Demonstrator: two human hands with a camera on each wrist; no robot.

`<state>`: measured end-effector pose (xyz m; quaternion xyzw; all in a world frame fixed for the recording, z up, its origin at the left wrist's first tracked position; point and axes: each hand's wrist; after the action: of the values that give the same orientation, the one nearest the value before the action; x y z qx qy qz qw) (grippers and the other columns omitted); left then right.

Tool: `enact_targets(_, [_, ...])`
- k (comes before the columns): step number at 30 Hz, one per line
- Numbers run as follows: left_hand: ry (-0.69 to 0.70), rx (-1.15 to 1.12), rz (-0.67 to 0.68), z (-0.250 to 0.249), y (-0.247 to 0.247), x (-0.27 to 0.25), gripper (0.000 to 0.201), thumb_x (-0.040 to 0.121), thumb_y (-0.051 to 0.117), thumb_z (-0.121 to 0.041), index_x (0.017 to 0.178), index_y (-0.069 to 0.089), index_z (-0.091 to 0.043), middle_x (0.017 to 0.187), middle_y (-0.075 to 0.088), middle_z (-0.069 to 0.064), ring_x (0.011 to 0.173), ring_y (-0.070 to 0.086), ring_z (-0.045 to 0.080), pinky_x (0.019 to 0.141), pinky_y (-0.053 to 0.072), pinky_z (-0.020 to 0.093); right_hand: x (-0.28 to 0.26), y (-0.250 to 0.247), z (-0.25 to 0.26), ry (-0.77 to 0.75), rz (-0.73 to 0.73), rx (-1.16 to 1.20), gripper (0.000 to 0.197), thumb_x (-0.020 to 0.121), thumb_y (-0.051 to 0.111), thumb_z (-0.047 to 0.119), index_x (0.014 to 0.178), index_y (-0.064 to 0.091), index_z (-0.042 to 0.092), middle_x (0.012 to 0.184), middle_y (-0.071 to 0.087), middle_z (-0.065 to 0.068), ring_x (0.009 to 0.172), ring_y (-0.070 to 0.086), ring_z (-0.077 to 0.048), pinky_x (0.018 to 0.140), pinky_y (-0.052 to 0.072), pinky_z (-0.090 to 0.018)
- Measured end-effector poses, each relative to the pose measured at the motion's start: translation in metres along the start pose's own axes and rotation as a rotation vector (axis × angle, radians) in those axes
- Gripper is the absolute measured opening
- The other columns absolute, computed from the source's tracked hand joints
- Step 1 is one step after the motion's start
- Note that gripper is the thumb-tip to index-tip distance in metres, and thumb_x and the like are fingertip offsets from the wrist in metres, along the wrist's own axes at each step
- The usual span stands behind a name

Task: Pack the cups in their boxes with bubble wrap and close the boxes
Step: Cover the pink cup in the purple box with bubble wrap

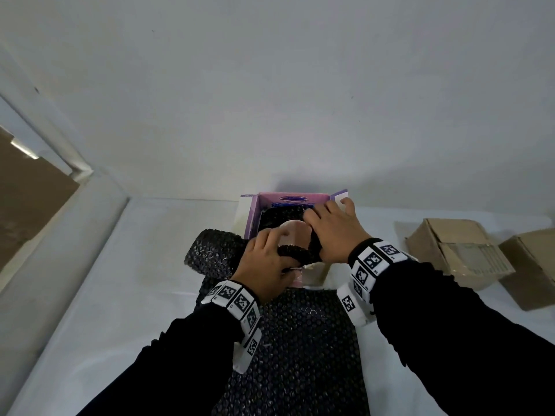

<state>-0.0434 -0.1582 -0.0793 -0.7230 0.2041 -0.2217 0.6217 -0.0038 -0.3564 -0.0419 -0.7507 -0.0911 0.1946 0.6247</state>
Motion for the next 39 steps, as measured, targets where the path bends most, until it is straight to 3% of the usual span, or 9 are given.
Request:
enact_targets(3, [0.013, 0.01, 0.044, -0.002, -0.002, 0.001, 0.03, 0.085, 0.054, -0.045, 0.112, 0.066, -0.038, 0.128, 0.051, 0.001, 0.116, 0.047, 0.027, 0.093, 0.037, 0.04, 0.002, -0.002, 0.0, -0.061, -0.006, -0.013, 0.056, 0.074, 0.063, 0.032, 0.127, 0.047, 0.026, 0.126, 0.047, 0.001, 0.119, 0.041, -0.025, 0.098, 0.024, -0.047])
enact_targets(9, [-0.011, -0.075, 0.075, 0.0, -0.003, 0.005, 0.034, 0.083, 0.059, -0.033, 0.117, 0.062, -0.028, 0.107, 0.063, -0.002, 0.1, 0.055, 0.025, 0.085, 0.038, 0.034, -0.01, 0.002, -0.006, -0.177, -0.142, 0.05, 0.018, 0.081, 0.047, 0.031, 0.09, 0.06, 0.022, 0.083, 0.061, 0.006, 0.087, 0.053, -0.021, 0.085, 0.033, -0.039])
enact_targets(15, [-0.057, -0.06, 0.096, 0.0, -0.008, 0.007, 0.038, 0.086, 0.053, -0.047, 0.119, 0.051, -0.029, 0.105, 0.067, -0.004, 0.104, 0.057, 0.02, 0.099, 0.029, 0.032, -0.027, 0.028, -0.013, -0.262, -0.23, 0.038, 0.049, 0.095, 0.028, 0.052, 0.086, 0.067, 0.025, 0.066, 0.064, 0.006, 0.08, 0.05, -0.02, 0.084, 0.033, -0.042])
enact_targets(20, [-0.129, 0.075, -0.058, 0.008, -0.021, -0.015, 0.053, 0.072, 0.043, -0.06, 0.116, 0.056, -0.034, 0.117, 0.061, -0.009, 0.119, 0.047, 0.021, 0.104, 0.025, 0.052, -0.019, 0.019, 0.001, -0.195, -0.247, 0.079, 0.046, 0.09, 0.033, 0.058, 0.101, 0.059, 0.022, 0.087, 0.065, 0.003, 0.083, 0.055, -0.021, 0.083, 0.033, -0.039])
enact_targets(24, [-0.356, 0.018, -0.113, 0.029, -0.032, -0.04, 0.063, 0.066, 0.054, -0.069, 0.12, 0.051, -0.036, 0.133, 0.044, -0.004, 0.121, 0.042, 0.026, 0.09, 0.044, 0.05, -0.02, 0.023, 0.01, -0.291, -0.209, 0.213, 0.035, 0.093, 0.047, 0.054, 0.109, 0.062, 0.027, 0.115, 0.061, 0.005, 0.097, 0.052, -0.023, 0.078, 0.03, -0.035])
enact_targets(28, [-0.292, -0.238, -0.265, 0.034, -0.04, -0.048, 0.039, 0.075, 0.076, -0.039, 0.106, 0.059, -0.023, 0.113, 0.046, 0.0, 0.091, 0.056, 0.022, 0.067, 0.055, 0.037, -0.022, 0.027, 0.014, -0.237, -0.161, 0.198, 0.033, 0.094, 0.047, 0.051, 0.098, 0.068, 0.026, 0.101, 0.065, 0.005, 0.094, 0.051, -0.02, 0.076, 0.033, -0.033])
enact_targets(32, [-0.182, -0.318, -0.411, 0.023, -0.046, -0.028, 0.014, 0.08, 0.072, -0.008, 0.089, 0.067, -0.016, 0.102, 0.055, 0.0, 0.071, 0.06, 0.022, 0.062, 0.051, 0.028, -0.026, 0.024, 0.019, -0.163, -0.179, 0.293, 0.026, 0.092, 0.052, 0.046, 0.093, 0.062, 0.022, 0.094, 0.065, 0.001, 0.089, 0.054, -0.02, 0.073, 0.04, -0.033])
enact_targets(35, [-0.085, -0.335, -0.287, 0.017, -0.042, -0.01, 0.019, 0.08, 0.066, -0.005, 0.095, 0.069, -0.015, 0.104, 0.061, 0.0, 0.082, 0.063, 0.02, 0.07, 0.051, 0.028, -0.031, 0.023, 0.018, -0.146, -0.215, 0.388, 0.03, 0.089, 0.058, 0.045, 0.102, 0.056, 0.019, 0.1, 0.059, -0.001, 0.087, 0.054, -0.02, 0.074, 0.046, -0.035])
enact_targets(39, [-0.113, -0.303, 0.155, 0.014, -0.042, 0.001, 0.042, 0.082, 0.047, -0.022, 0.121, 0.062, -0.022, 0.114, 0.065, 0.003, 0.102, 0.06, 0.024, 0.086, 0.049, 0.034, -0.032, 0.026, 0.018, -0.169, -0.24, 0.399, 0.044, 0.085, 0.05, 0.059, 0.1, 0.058, 0.019, 0.103, 0.053, -0.001, 0.089, 0.05, -0.02, 0.075, 0.044, -0.035])
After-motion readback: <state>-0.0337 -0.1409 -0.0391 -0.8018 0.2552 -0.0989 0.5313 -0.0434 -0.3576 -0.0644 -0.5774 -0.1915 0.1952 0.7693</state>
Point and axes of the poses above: each hand's wrist, its own x-axis towards the middle knuckle, its own y-axis out of the palm, z = x × y
